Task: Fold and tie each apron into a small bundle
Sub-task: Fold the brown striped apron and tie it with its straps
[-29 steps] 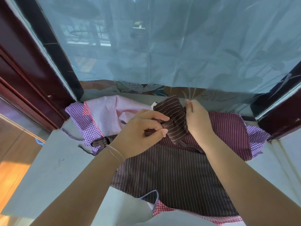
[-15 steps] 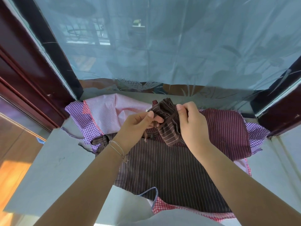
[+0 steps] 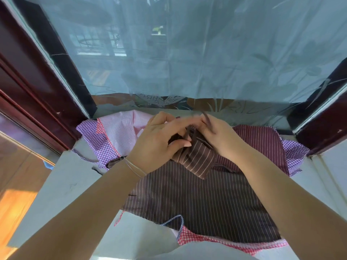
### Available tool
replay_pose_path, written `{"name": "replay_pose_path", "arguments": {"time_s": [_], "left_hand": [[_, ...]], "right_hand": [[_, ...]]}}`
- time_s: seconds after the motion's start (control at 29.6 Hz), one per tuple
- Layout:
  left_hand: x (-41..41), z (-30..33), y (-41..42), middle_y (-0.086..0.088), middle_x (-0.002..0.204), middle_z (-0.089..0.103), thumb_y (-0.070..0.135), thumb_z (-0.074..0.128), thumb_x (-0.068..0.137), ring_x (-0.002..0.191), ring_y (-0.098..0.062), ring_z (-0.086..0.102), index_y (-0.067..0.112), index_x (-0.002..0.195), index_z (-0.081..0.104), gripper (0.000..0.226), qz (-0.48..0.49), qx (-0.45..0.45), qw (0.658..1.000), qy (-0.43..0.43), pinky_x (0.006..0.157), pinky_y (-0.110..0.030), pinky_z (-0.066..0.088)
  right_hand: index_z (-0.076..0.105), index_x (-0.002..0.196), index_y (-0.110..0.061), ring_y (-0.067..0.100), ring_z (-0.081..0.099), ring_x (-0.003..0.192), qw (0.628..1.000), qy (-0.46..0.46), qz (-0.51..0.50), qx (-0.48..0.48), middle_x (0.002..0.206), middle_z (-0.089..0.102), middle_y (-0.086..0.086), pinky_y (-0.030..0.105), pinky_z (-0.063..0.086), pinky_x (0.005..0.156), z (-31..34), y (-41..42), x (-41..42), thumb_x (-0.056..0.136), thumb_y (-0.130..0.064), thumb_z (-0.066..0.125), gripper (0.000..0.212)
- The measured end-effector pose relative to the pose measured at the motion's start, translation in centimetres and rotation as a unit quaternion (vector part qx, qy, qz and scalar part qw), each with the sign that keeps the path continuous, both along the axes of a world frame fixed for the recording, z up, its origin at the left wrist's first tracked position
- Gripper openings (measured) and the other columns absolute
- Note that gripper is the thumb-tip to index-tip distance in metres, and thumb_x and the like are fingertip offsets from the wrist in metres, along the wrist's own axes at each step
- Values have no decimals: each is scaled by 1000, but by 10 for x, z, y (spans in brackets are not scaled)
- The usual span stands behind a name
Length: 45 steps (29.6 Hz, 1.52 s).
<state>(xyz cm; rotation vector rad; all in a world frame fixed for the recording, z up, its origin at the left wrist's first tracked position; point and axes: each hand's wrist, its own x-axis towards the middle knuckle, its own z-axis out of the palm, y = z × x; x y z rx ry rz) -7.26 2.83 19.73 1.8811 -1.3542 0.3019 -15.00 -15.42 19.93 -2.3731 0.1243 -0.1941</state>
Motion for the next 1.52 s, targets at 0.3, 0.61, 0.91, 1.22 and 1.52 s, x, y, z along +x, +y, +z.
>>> {"name": "replay_pose_path", "arguments": {"time_s": [0.3, 0.61, 0.91, 1.22, 1.52], "left_hand": [[8, -13, -1, 11, 125, 51, 45, 80, 67, 110, 1, 53, 40, 129, 36, 75, -24, 50, 937, 346, 89, -15, 47], [11, -39, -8, -2, 95, 70, 46, 65, 85, 86, -16, 67, 14, 105, 64, 38, 152, 53, 884, 439, 78, -30, 56], [48, -38, 27, -10, 93, 69, 36, 71, 80, 80, -21, 68, 9, 98, 69, 33, -112, -83, 678, 722, 72, -32, 58], [22, -45, 7, 12, 107, 65, 42, 65, 86, 101, -9, 61, 39, 101, 68, 16, 19, 220, 886, 408, 100, -41, 46], [17, -45, 1, 15, 96, 68, 27, 63, 90, 93, -2, 61, 37, 95, 64, 12, 41, 165, 923, 345, 94, -37, 49]], "right_hand": [[51, 87, -22, 19, 59, 71, 998, -33, 41, -19, 77, 63, 4, 46, 47, 68, -3, 9, -5, 96, -46, 37, 30], [60, 89, -13, 5, 55, 77, 985, -119, 35, -120, 115, 53, -10, 31, 52, 70, -9, 12, -9, 93, -42, 41, 35], [62, 104, -15, 8, 65, 63, 969, 219, 54, -102, 89, 67, -3, 13, 43, 48, -59, 0, -24, 98, -32, 45, 25], [53, 83, -16, 7, 70, 81, 987, -21, -101, 127, 113, 68, -4, 15, 41, 41, 42, -12, 26, 100, -29, 44, 24], [47, 81, -7, 24, 72, 92, 909, -90, -70, 401, 104, 72, 7, 23, 57, 56, 56, 7, 21, 102, -24, 40, 27]]}}
